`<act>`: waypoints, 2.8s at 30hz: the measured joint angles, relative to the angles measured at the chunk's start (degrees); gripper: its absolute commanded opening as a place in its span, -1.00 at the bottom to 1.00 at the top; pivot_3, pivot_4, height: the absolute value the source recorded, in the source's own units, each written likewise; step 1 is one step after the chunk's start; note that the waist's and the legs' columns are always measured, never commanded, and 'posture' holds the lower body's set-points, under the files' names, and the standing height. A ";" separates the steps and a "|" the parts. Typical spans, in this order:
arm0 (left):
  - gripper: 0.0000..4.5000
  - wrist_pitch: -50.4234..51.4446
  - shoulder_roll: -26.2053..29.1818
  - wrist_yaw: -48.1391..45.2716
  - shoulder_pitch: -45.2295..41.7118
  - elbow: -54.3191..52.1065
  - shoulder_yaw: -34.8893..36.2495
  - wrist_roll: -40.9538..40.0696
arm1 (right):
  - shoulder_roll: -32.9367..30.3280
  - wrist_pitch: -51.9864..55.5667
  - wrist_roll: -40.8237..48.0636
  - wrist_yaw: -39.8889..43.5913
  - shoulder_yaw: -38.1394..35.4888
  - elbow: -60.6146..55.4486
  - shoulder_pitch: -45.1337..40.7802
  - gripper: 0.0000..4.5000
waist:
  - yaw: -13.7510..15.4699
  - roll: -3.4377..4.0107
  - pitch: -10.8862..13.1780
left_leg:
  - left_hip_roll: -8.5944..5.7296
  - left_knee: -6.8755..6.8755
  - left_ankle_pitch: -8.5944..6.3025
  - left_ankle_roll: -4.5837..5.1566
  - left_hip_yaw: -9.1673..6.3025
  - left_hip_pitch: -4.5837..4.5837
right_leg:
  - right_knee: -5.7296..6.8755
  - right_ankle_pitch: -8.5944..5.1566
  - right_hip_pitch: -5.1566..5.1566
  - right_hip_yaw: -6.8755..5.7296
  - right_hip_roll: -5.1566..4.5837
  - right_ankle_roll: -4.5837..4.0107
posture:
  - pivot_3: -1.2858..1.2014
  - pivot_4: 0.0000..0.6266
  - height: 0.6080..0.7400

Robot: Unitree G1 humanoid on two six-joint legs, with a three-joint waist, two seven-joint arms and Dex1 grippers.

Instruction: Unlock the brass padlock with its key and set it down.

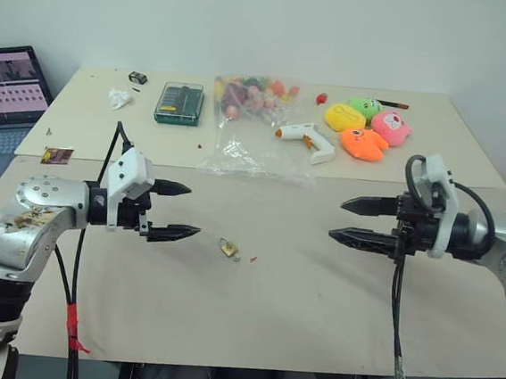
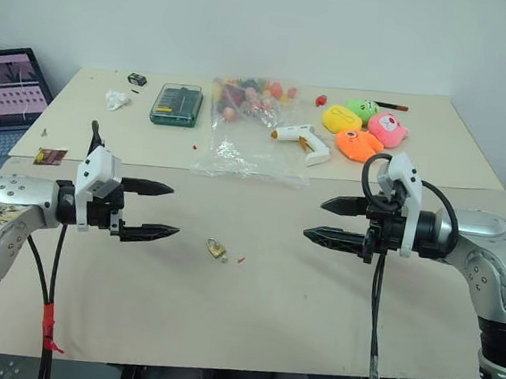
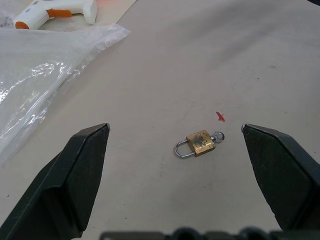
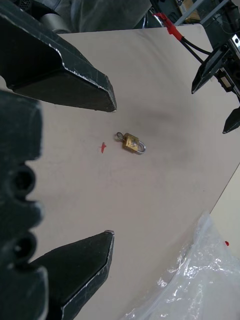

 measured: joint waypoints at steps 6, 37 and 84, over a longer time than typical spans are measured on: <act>1.00 -16.62 -7.88 -5.65 -12.95 15.68 -8.95 8.48 | 0.78 0.82 1.66 -3.43 -2.05 -3.92 3.31 0.98 | 1.62 -0.01 -0.01 | 0.01 0.06 0.06 -0.09 -0.01 -0.04 | -0.20 0.16 0.10 -0.15 0.00 -0.14 | 0.03 -0.52 1.00; 1.00 -75.07 -24.41 -27.39 -39.77 78.60 -39.01 18.06 | 1.51 3.95 12.87 -22.82 -24.30 -23.78 30.01 0.98 | 1.30 -0.10 0.02 | 0.00 0.55 -0.43 0.78 0.21 -0.25 | -0.27 0.29 0.16 -0.08 -0.02 0.11 | 0.03 -0.52 1.00; -0.23 1.73 -14.47 11.49 -3.31 1.17 -23.50 26.40 | 1.56 -0.46 6.99 -21.80 -10.56 -17.44 21.62 1.00 | 1.40 -0.08 0.00 | 0.09 0.06 -0.58 0.78 0.21 0.91 | -0.35 0.00 1.10 0.04 0.02 0.52 | 0.03 -0.52 1.00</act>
